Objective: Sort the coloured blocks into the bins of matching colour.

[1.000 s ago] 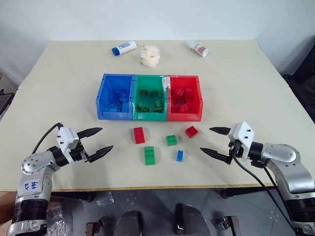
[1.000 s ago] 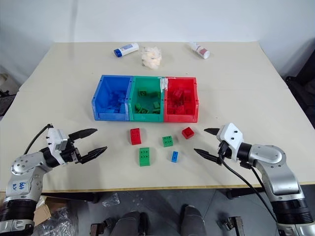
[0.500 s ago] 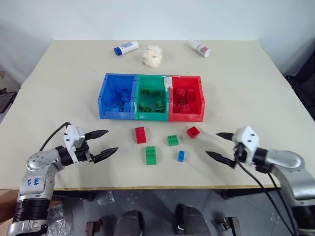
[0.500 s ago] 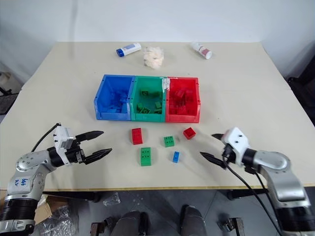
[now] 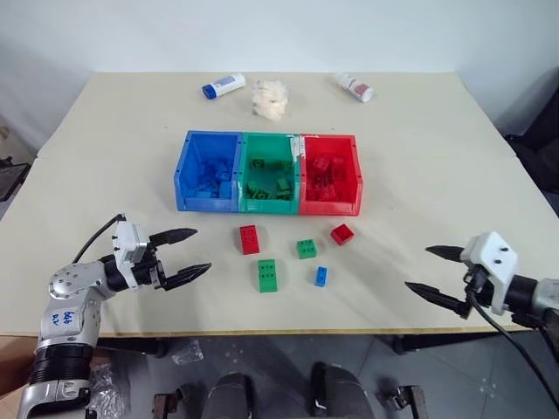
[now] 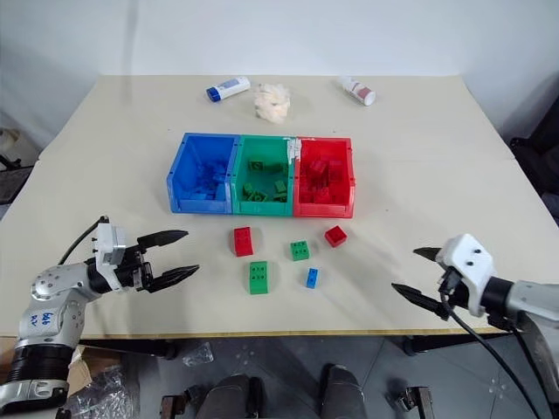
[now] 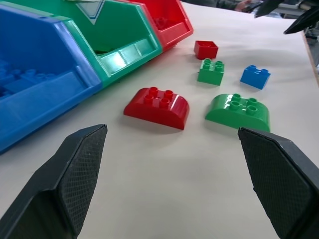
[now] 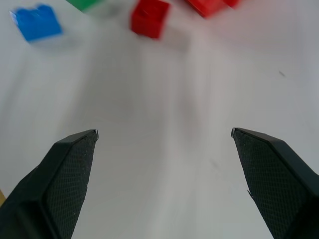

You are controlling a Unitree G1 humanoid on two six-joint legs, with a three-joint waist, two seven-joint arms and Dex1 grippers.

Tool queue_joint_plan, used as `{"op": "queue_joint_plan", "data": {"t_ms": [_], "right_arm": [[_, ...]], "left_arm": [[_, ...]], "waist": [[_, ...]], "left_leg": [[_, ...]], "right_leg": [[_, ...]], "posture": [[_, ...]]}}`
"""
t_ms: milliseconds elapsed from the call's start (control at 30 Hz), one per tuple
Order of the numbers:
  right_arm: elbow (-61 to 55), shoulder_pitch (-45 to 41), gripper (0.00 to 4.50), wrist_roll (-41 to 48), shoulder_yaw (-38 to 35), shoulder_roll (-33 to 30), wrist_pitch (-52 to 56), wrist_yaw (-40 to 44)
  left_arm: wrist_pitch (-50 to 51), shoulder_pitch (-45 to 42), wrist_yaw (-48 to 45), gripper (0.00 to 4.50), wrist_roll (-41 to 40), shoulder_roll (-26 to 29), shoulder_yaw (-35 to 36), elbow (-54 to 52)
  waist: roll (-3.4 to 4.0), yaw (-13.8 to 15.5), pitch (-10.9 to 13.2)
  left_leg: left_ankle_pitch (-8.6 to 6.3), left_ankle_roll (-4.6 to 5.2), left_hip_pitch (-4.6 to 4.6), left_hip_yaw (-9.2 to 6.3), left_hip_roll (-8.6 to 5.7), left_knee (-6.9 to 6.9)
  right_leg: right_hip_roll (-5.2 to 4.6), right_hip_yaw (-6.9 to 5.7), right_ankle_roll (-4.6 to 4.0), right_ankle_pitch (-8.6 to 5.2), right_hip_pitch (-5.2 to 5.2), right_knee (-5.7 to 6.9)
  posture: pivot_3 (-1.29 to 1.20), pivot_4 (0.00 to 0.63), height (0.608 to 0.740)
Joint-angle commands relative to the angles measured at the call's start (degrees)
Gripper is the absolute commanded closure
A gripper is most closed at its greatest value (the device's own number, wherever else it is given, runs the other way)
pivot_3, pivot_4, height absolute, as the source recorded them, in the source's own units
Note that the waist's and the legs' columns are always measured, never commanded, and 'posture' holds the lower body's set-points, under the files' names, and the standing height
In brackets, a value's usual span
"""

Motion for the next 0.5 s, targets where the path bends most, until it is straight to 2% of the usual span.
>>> {"op": "queue_joint_plan", "data": {"t_ms": [33, 300, 500], "right_arm": [[-2.73, -6.79, 0.0, 1.44, 7.1, 1.22, 3.45, 0.1], [1.06, -20.98, 0.0, -3.17, 25.03, 6.23, 6.37, 1.79], [2.93, -23.18, 0.0, -5.14, 30.25, 7.66, 4.59, 4.39]], "left_arm": [[-0.66, 1.28, -1.01, 0.03, -1.92, -0.46, 0.63, -3.27], [-0.54, 7.01, -4.04, 0.03, -5.84, -0.85, 1.99, -9.4], [-0.14, 10.9, -2.38, 0.03, -6.08, -0.89, 2.87, -13.21]], "waist": [[0.0, 0.02, 0.0], [-0.01, 0.08, 0.01], [-0.02, 0.22, 0.01]], "left_leg": [[0.0, 0.0, 0.0, 0.01, 0.0, 0.01], [-0.03, 0.0, -0.11, -0.04, 0.01, 0.09], [-0.06, 0.03, -0.15, -0.07, 0.01, 0.11]], "right_leg": [[0.0, 0.01, 0.0, 0.0, 0.0, -0.01], [0.0, -0.05, 0.01, 0.01, -0.02, -0.05], [0.0, -0.07, 0.01, 0.01, -0.03, -0.05]], "posture": [[0.0, 0.15, 0.74], [0.0, 0.15, 0.74], [0.0, 0.15, 0.74]]}}
